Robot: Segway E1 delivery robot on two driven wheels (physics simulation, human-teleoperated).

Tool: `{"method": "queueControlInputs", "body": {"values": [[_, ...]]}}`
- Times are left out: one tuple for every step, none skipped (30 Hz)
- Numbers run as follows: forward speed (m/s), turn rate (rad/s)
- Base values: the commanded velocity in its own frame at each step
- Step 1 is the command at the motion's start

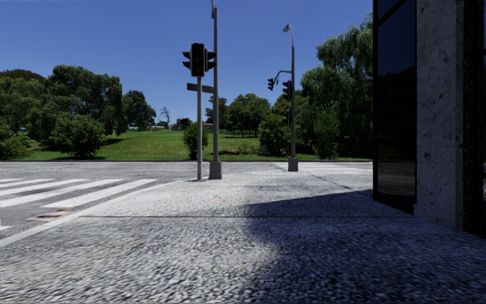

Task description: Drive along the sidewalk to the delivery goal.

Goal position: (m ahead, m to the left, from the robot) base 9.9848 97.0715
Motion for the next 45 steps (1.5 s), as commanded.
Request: {"method": "queueControlInputs", "body": {"values": [[1.16, 0.05], [1.16, 0.05], [1.26, 0.05], [1.36, 0.05], [1.42, 0.05], [1.44, 0.05], [1.44, 0.05], [1.46, 0.05], [1.47, 0.05], [1.47, 0.05], [1.47, 0.05], [1.47, 0.05], [1.47, 0.05], [1.48, 0.05], [1.48, 0.05], [1.5, 0.07], [1.52, 0.12], [1.56, 0.22], [1.56, 0.22], [1.57, 0.26], [1.58, 0.27], [1.58, 0.27], [1.58, 0.28], [1.59, 0.29], [1.59, 0.33], [1.59, 0.36], [1.59, 0.36], [1.59, 0.37], [1.56, 0.39], [1.51, 0.4], [1.51, 0.4], [1.39, 0.41], [1.27, 0.41], [1.27, 0.41], [1.18, 0.41], [1.14, 0.42], [1.11, 0.45], [1.11, 0.45], [1.1, 0.48], [1.1, 0.52], [1.1, 0.53], [1.1, 0.53], [1.1, 0.54], [1.1, 0.54], [1.1, 0.54]]}}
